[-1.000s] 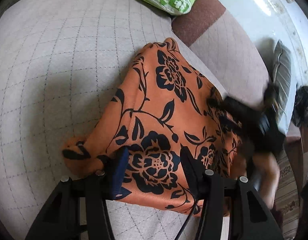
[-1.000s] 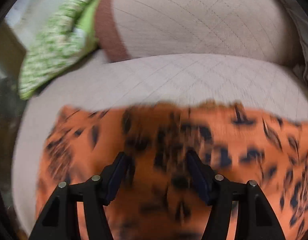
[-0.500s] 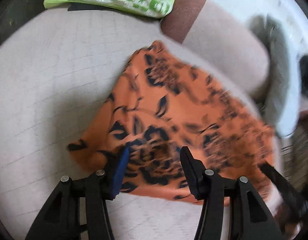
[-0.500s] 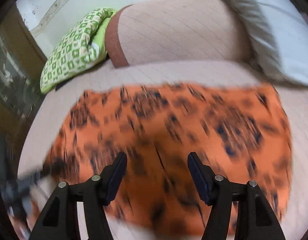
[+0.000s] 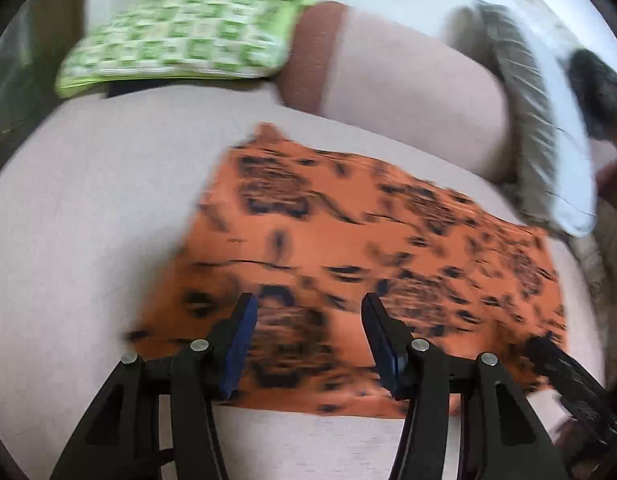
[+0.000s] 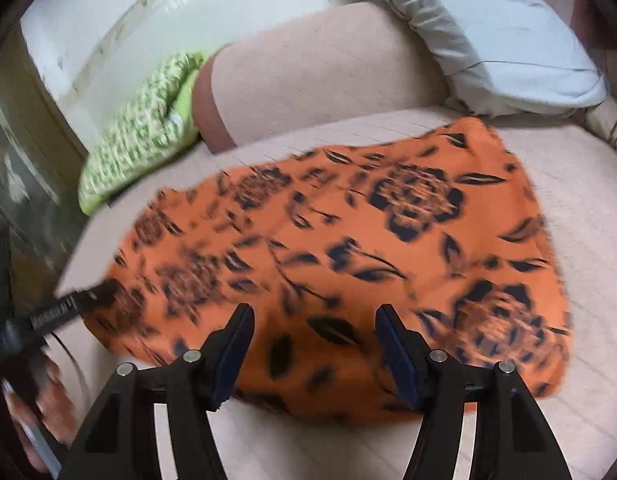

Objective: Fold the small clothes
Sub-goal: 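Release the hem and flatten the folded blouse with both grippers, then move both open grippers to the side edge of the folded blouse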

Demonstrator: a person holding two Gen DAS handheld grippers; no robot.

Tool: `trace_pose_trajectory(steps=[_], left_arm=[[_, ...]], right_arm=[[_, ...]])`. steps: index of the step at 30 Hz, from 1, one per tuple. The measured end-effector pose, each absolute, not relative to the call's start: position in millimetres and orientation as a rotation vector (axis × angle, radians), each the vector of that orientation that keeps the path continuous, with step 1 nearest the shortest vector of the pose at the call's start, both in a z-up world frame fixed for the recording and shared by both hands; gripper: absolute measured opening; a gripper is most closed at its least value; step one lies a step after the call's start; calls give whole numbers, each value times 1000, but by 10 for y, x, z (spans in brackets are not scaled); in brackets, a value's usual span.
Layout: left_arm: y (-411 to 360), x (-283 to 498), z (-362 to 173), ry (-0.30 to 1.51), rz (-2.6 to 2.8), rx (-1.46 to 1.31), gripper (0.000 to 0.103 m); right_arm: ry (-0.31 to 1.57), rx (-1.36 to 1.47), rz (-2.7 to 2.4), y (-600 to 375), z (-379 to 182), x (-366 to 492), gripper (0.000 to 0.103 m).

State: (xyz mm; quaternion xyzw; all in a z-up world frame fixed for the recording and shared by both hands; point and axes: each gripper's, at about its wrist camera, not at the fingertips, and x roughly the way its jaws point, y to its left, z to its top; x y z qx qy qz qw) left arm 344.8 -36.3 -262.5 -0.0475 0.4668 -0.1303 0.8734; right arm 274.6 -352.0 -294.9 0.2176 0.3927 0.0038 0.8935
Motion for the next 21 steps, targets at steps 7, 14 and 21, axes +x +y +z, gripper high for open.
trace_pose_trajectory(steps=[7, 14, 21], left_arm=[[-827, 3468, -3003, 1042, -148, 244, 73], [-511, 3560, -2796, 1030, -148, 66, 74], [-219, 3785, -2993, 1086, 1, 67, 74]], right_arm=[[908, 220, 53, -2939, -3288, 2951, 66], [890, 220, 40, -3155, -3148, 2830, 65], [908, 513, -149, -4193, -3375, 2782, 65]])
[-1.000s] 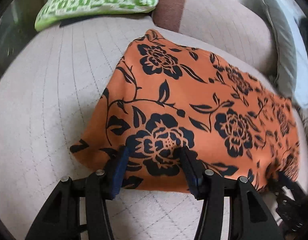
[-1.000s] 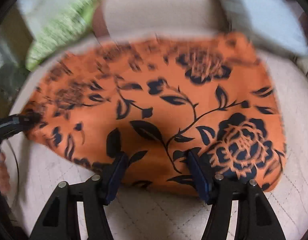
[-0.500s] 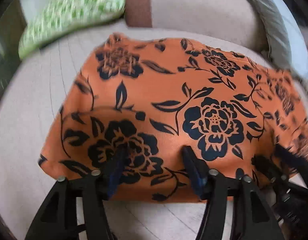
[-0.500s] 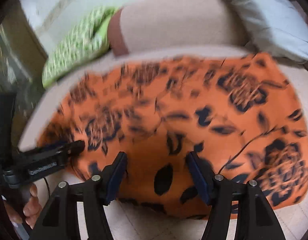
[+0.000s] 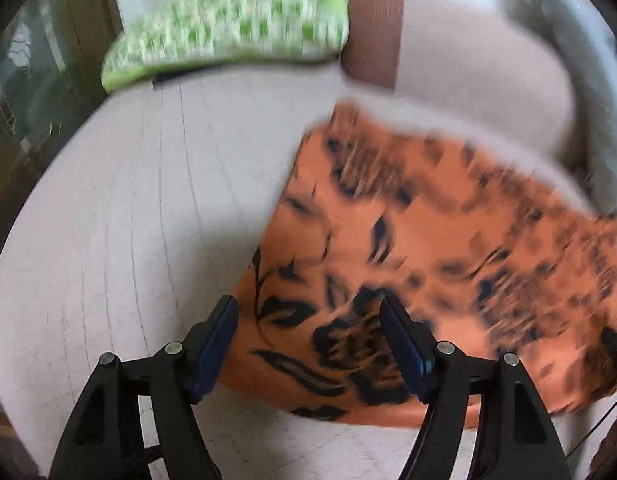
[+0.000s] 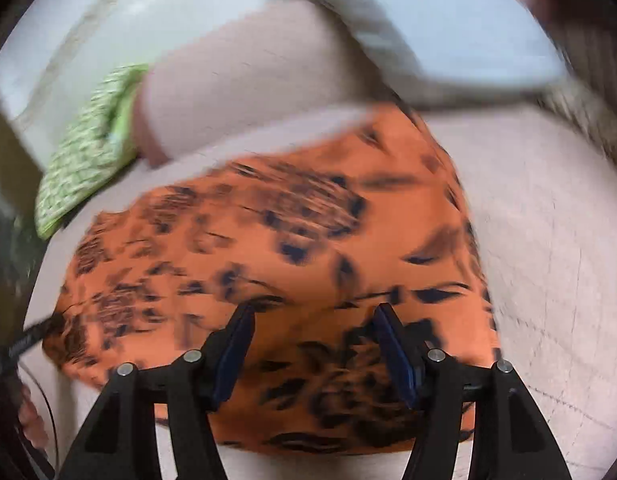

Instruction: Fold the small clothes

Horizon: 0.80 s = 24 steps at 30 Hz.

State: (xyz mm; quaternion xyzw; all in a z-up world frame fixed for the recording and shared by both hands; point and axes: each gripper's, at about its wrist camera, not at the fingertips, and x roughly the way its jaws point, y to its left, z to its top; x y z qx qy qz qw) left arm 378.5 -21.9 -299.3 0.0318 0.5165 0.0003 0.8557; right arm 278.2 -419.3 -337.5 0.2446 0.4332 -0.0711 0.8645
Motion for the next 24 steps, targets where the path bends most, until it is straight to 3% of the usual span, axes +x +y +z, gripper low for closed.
trace_pose_trajectory(steps=[2, 5, 13, 24], left_arm=[[-236, 3800, -3091, 1086, 12, 106, 79], [-250, 3791, -2974, 1086, -11, 73, 78], [462, 3708, -2565, 1011, 86, -129, 78], [655, 3295, -2859, 1192, 25, -342, 78]], right_arm=[[900, 502, -118, -4213, -3418, 2805, 66], [925, 455, -137, -4141, -3333, 2844, 66], [865, 691, 4, -4289, -3124, 2525, 66], [845, 955, 122, -4284, -3223, 2018, 67]])
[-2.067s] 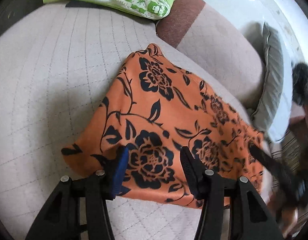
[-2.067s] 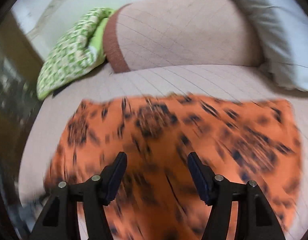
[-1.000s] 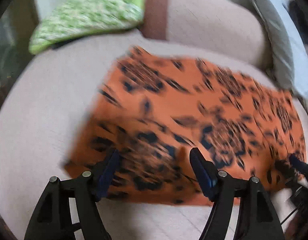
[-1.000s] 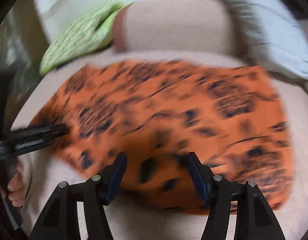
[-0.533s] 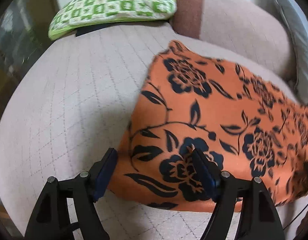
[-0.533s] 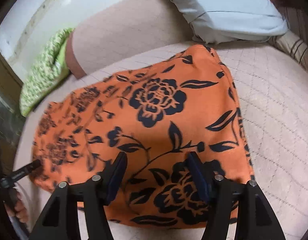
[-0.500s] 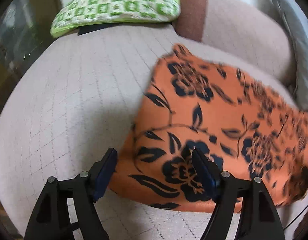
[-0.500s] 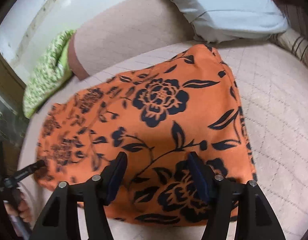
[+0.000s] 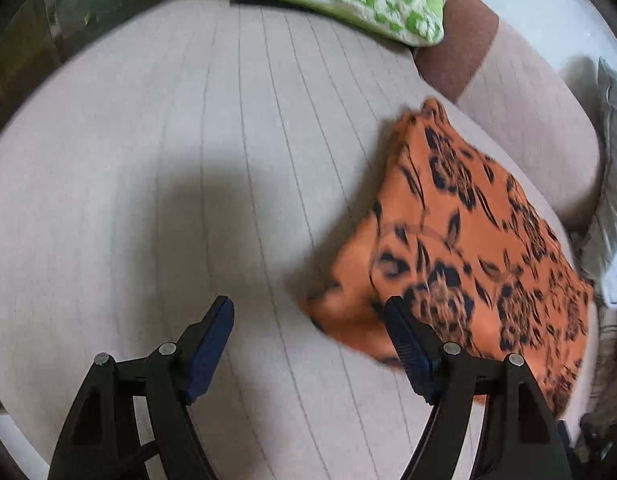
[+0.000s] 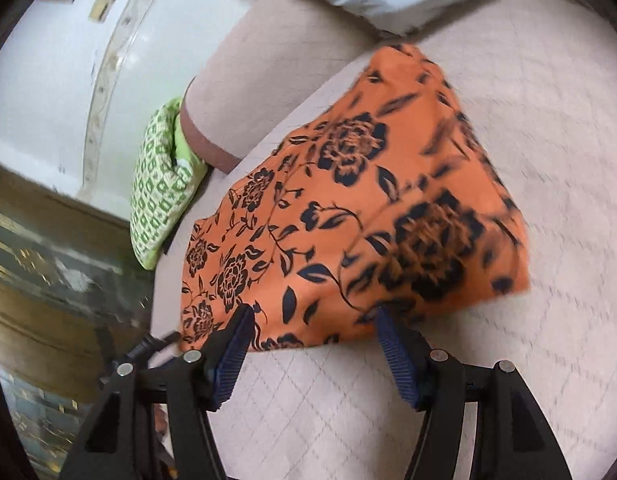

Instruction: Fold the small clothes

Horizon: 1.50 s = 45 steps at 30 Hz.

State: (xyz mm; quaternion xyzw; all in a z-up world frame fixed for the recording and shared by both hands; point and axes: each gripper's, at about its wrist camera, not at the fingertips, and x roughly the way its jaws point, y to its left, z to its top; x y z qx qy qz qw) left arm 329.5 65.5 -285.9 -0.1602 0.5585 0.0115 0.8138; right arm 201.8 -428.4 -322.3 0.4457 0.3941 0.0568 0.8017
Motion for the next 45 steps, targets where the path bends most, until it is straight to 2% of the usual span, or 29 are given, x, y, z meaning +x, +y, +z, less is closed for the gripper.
trace_pose_trajectory(steps=[4, 10, 15, 19, 22, 23, 24, 25, 26, 27, 28, 33, 45], left_arm=[[574, 3159, -3018, 1273, -78, -496, 78], [352, 3175, -3042, 1259, -115, -529, 92], [274, 3441, -3081, 1223, -160, -606, 92], [168, 3654, -3124, 1196, -164, -635, 92], [148, 3759, -3146, 1162, -161, -681, 92], [209, 3752, -3154, 1152, -156, -691, 90], [205, 3764, -3138, 1140, -145, -686, 75], [210, 3742, -3113, 1135, -125, -656, 63], [196, 3738, -3103, 1135, -107, -608, 41], [208, 3720, -3100, 1136, -102, -587, 39], [216, 3713, -3112, 1131, -107, -590, 37], [241, 3671, -3098, 1117, -122, -604, 29], [392, 3453, -2892, 1070, -173, -625, 24]], right_arm=[[843, 1034, 51, -4392, -3376, 1838, 67], [843, 1222, -36, -4597, -3637, 1812, 69], [826, 1293, -100, -4719, -3831, 1934, 70], [765, 1361, -98, -4833, -3924, 2046, 77], [720, 1398, -123, -4870, -3942, 2098, 78], [704, 1372, -130, -4854, -3910, 2145, 78], [693, 1340, -129, -4827, -3884, 2181, 77], [683, 1294, -126, -4791, -3862, 2247, 68], [679, 1273, -125, -4778, -3864, 2290, 60], [683, 1266, -124, -4768, -3855, 2322, 39], [702, 1261, -125, -4784, -3895, 2360, 24], [716, 1171, -136, -4706, -3829, 2413, 19], [619, 891, -142, -4395, -3232, 2193, 15]])
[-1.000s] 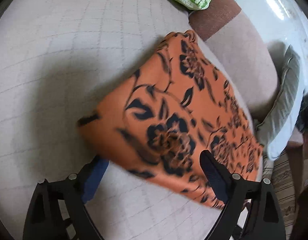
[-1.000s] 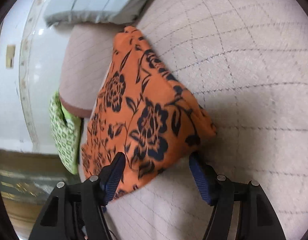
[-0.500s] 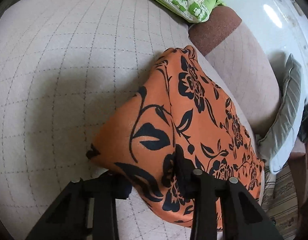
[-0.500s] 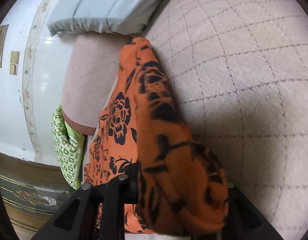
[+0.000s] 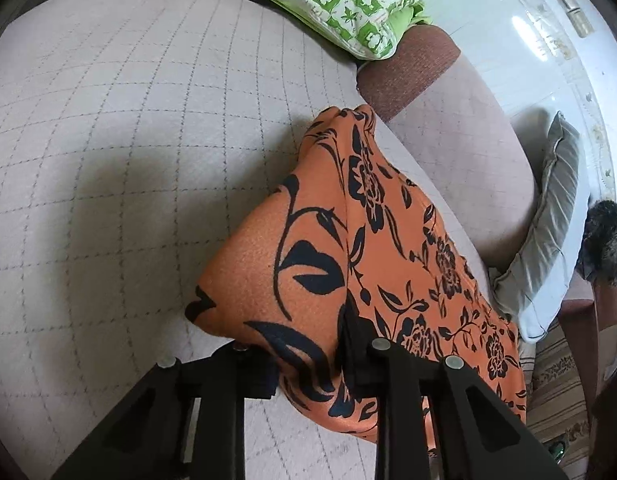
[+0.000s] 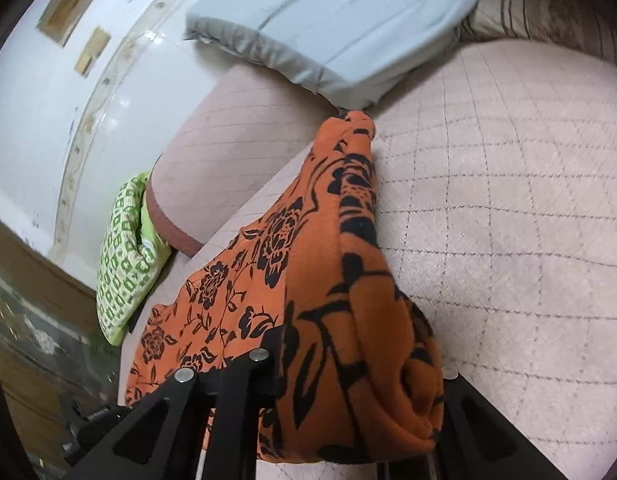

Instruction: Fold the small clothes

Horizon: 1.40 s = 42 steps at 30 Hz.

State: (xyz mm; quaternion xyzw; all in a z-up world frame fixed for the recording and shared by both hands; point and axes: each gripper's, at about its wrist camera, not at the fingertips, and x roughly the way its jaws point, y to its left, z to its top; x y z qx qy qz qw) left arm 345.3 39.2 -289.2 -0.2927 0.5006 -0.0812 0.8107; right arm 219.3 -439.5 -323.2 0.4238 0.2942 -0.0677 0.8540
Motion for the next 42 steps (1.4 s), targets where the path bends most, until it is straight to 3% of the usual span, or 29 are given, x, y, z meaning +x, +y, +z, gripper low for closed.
trace_pose_trajectory(steps=[9, 13, 18, 20, 21, 22, 25, 27, 28, 31, 35, 39, 42], left_arm=[[520, 2918, -2834, 1087, -230, -549, 24], [660, 2688, -2928, 1106, -185, -523, 24], [775, 2785, -3139, 1144, -188, -601, 43], [778, 2816, -3141, 1131, -232, -646, 67], [773, 2824, -3137, 1121, -237, -661, 68], [744, 2823, -3120, 1109, -224, -666, 68], [700, 2846, -3110, 1080, -222, -673, 63], [698, 2850, -3087, 1064, -213, -649, 35], [650, 2850, -3070, 1055, -203, -630, 33], [635, 2869, -3070, 1051, -200, -615, 32], [614, 2921, -3108, 1052, -212, -615, 32], [663, 3013, -3205, 1046, -235, -699, 46], [615, 3064, -3153, 1041, -248, -642, 45]], right_arm=[[625, 868, -148, -4463, -3119, 1827, 14], [733, 901, -111, -4494, -3251, 1591, 16], [919, 1017, -117, -4646, -3551, 1461, 30], [906, 1089, -115, -4702, -3526, 1283, 38], [899, 1091, -117, -4707, -3477, 1199, 50], [890, 1090, -123, -4703, -3430, 1123, 56], [871, 1031, -96, -4614, -3205, 1048, 56], [844, 953, -78, -4478, -3019, 1095, 56], [820, 905, -61, -4379, -2920, 1147, 52], [805, 806, 35, -4062, -2782, 1370, 38], [823, 690, 94, -3623, -2756, 1774, 38], [819, 654, 105, -3357, -2816, 2162, 38], [810, 652, 75, -3306, -2889, 2395, 38]])
